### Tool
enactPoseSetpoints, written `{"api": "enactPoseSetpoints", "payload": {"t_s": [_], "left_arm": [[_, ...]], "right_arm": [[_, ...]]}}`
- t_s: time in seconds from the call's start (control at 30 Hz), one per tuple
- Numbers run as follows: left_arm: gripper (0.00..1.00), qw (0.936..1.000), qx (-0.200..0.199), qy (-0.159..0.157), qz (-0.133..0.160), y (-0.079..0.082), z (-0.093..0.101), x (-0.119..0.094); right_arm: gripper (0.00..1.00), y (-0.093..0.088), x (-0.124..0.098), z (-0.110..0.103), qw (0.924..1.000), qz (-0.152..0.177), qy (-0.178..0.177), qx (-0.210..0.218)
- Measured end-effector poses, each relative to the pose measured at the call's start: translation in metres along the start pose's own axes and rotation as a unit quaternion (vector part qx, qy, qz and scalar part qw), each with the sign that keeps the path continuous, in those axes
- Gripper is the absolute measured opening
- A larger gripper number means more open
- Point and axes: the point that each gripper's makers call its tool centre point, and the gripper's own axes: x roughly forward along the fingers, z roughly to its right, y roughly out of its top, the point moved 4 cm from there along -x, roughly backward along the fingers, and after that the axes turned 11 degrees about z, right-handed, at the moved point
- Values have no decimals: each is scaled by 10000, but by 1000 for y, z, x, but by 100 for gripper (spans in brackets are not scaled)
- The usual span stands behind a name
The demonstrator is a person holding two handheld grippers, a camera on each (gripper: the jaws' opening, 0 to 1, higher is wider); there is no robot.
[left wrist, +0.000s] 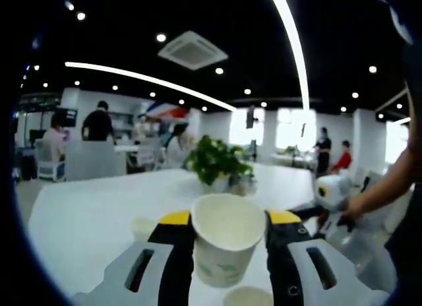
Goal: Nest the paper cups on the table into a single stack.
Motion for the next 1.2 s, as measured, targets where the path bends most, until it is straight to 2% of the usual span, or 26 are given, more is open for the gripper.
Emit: {"api": "enactPoseSetpoints", "payload": {"t_s": [0.37, 0.83, 0.93, 1.2], "left_arm": [[40, 9996, -95, 201, 167, -9, 16, -11], [40, 9998, -54, 114, 137, -8, 18, -12], [41, 9997, -134, 80, 185, -10, 19, -14], [41, 9998, -29, 78, 161, -24, 19, -17]], "right_arm": [[96, -1, -1, 0, 10000, -2, -10, 15], [96, -3, -1, 1, 10000, -23, 5, 5], [96, -2, -1, 0, 10000, -25, 9, -1], [96, -5, -2, 0, 10000, -40, 1, 17]]}}
